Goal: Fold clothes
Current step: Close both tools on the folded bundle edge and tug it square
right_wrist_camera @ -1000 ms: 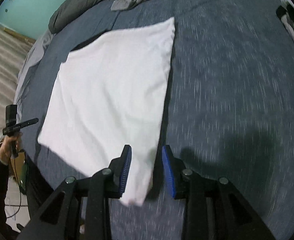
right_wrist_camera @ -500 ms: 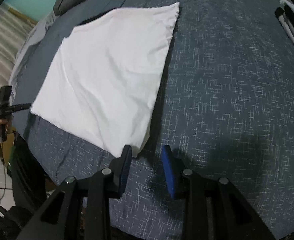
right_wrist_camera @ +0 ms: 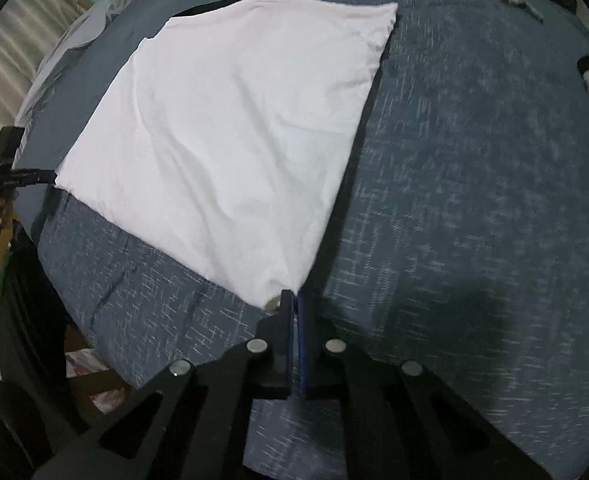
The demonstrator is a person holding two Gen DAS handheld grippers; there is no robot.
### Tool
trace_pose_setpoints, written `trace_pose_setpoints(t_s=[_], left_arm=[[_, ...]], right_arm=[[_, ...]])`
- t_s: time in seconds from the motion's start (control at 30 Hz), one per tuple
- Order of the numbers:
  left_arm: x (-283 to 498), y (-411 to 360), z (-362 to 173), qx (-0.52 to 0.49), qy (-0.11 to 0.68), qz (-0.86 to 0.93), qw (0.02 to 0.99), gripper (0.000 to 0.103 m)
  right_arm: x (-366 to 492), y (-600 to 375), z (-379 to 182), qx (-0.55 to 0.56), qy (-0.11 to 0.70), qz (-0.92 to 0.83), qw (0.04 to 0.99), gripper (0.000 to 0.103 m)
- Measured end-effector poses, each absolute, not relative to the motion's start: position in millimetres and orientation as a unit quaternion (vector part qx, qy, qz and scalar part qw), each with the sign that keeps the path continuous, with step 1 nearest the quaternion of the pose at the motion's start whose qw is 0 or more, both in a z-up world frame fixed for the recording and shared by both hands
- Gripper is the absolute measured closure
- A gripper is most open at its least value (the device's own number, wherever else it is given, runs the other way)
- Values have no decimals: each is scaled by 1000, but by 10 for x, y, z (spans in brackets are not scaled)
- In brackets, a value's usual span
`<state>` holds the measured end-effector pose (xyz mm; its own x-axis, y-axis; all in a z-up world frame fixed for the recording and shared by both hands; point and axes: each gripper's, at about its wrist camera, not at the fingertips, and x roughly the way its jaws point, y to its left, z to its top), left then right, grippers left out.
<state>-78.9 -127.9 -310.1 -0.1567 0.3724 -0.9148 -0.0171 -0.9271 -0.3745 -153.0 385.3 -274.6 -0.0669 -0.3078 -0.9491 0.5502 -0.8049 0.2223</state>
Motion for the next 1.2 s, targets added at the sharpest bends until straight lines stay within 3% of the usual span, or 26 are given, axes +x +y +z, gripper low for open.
trace_pose_setpoints(t_s=[0.37,0.67,0.77,0.8,0.83,1.07,1.13,1.2], left_arm=[[-817,-1263,-3168,-642,-135,744,126,71],[-811,-1343,-3080,-636,-144,747,130,71],[-813,-1407,-3052,-631,-151,750,130,67],[-816,-1411,-3059,-632,-152,749,130,64],[-818,-1415,-3066,-633,-153,748,130,64],[-834,-1442,-3112,-637,-161,742,130,64],[-839,-1449,-3125,-639,-163,741,130,64],[-844,-1457,-3138,-640,-165,739,130,64]], right_arm=[[-1497,3674,-2736,614,237,-689,305,103],[-1683,3804,-2779,650,161,-680,297,100],[-1814,3937,-2737,651,101,-696,287,82],[-1860,3968,-2732,650,80,-700,286,69],[-1904,3997,-2728,649,60,-703,284,66],[-1828,3871,-2890,651,90,-687,312,69],[-1838,3846,-2915,649,88,-687,315,90],[-1850,3840,-2921,648,90,-688,315,95]])
